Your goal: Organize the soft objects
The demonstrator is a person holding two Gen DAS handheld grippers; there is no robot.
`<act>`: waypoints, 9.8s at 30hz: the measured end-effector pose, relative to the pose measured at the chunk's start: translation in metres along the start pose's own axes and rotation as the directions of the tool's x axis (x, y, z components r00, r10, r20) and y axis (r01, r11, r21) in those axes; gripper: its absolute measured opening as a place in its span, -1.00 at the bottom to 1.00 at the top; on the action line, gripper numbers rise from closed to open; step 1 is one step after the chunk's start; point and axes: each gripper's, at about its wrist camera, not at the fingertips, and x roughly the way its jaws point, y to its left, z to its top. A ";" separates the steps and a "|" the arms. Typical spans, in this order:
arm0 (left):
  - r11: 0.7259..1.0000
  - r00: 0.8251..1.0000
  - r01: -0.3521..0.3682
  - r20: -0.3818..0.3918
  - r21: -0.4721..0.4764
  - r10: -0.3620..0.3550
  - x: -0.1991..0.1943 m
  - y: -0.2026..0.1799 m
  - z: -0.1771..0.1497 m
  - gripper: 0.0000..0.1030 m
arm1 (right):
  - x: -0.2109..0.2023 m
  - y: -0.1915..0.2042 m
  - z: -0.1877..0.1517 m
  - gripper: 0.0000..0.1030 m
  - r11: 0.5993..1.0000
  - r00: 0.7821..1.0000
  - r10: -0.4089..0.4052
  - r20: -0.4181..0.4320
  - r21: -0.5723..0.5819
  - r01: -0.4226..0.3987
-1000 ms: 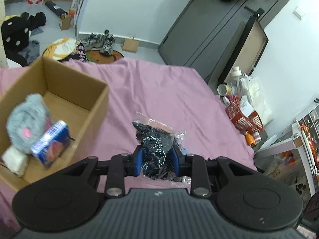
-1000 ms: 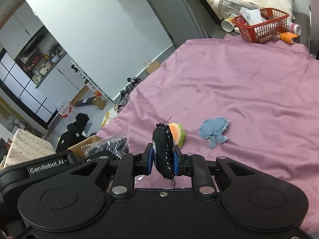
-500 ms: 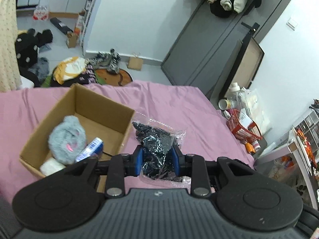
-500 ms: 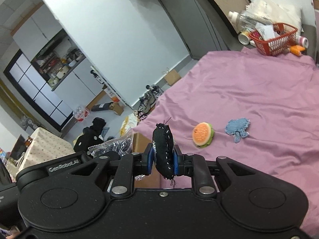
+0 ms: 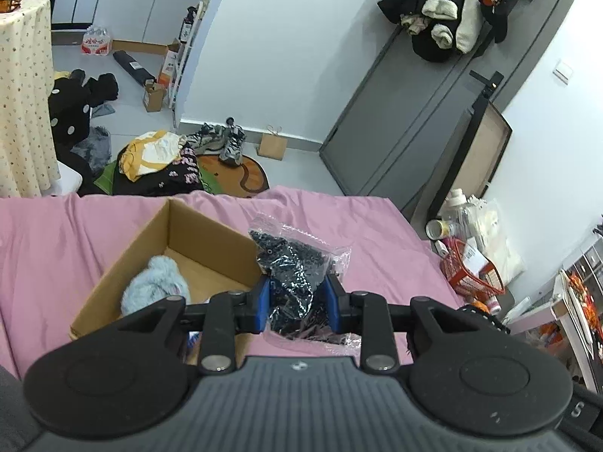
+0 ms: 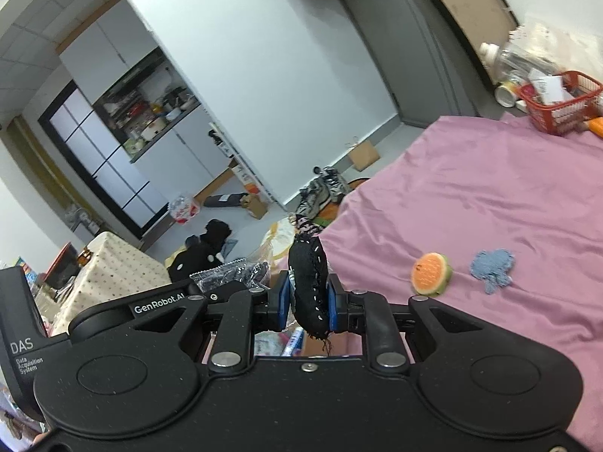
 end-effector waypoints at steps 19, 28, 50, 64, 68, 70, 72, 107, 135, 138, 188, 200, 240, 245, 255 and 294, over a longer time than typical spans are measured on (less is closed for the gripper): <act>0.987 0.995 -0.104 -0.008 -0.123 0.104 0.053 0.076 0.034 -0.43 | 0.098 0.018 -0.002 -0.62 0.999 0.992 0.051 -0.117 0.009 -0.050; 0.964 0.973 -0.218 -0.106 -0.151 0.204 0.100 0.099 0.036 -0.37 | 0.147 0.030 -0.007 -0.62 0.999 0.978 0.044 -0.206 -0.015 -0.048; 0.949 0.972 -0.234 -0.050 -0.211 0.229 0.083 0.106 0.064 0.07 | 0.169 0.040 -0.005 -0.15 0.997 0.955 0.049 -0.294 -0.045 -0.065; 0.970 0.978 -0.201 -0.083 -0.134 0.191 0.044 0.079 0.050 0.51 | 0.095 0.029 0.010 0.02 0.999 0.982 0.005 -0.191 -0.051 -0.015; 0.975 0.979 -0.199 -0.057 -0.096 0.194 0.023 0.065 0.047 0.58 | 0.073 0.026 0.013 0.26 0.998 0.986 -0.012 -0.169 -0.062 0.002; 0.977 0.981 -0.192 -0.041 -0.091 0.189 0.012 0.061 0.046 0.67 | 0.063 0.025 0.014 0.41 0.997 0.987 -0.018 -0.157 -0.073 0.007; 0.980 0.983 -0.182 -0.035 -0.082 0.179 0.005 0.058 0.045 0.70 | 0.051 0.022 0.016 0.52 0.997 0.988 -0.016 -0.154 -0.076 0.004; 0.985 0.986 -0.103 -0.115 0.142 0.120 0.018 -0.053 -0.033 0.89 | -0.020 -0.104 0.033 1.00 0.993 0.992 -0.094 -0.084 0.063 0.099; 0.974 0.959 -0.053 -0.262 0.220 0.111 0.184 -0.088 -0.053 0.81 | 0.099 -0.237 0.002 0.37 0.899 0.991 -0.069 -0.112 0.423 0.111; 0.973 0.955 -0.051 -0.273 0.225 0.113 0.201 -0.089 -0.060 0.77 | 0.105 -0.242 0.000 0.35 0.894 0.990 -0.061 -0.124 0.435 0.110; 0.989 0.984 -0.015 -0.174 0.145 0.041 0.070 -0.035 -0.022 -0.06 | 0.050 -0.083 0.023 -0.54 0.978 1.000 0.014 -0.015 0.209 -0.011; 0.996 0.985 -0.039 -0.165 0.079 0.052 0.035 0.023 -0.007 -0.06 | 0.044 -0.021 0.011 -0.53 0.993 0.999 0.026 -0.028 0.114 -0.022; 0.999 0.979 -0.017 -0.202 -0.049 0.007 0.004 0.108 0.022 0.32 | 0.082 0.058 -0.018 -0.53 0.994 0.988 -0.100 -0.118 -0.052 0.095; 0.998 0.982 -0.055 -0.185 -0.022 0.050 -0.001 0.117 0.027 0.41 | 0.098 0.066 -0.020 -0.53 0.987 0.981 -0.144 -0.132 -0.090 0.133; 0.995 0.975 -0.094 -0.201 0.014 0.095 -0.004 0.129 0.030 0.48 | 0.126 0.062 -0.033 -0.42 0.970 0.958 -0.228 -0.176 -0.123 0.208; 0.959 0.999 -0.023 -0.034 0.284 0.034 -0.146 0.082 0.024 0.99 | -0.062 0.104 -0.041 1.00 0.962 0.978 -0.205 0.028 -0.178 0.207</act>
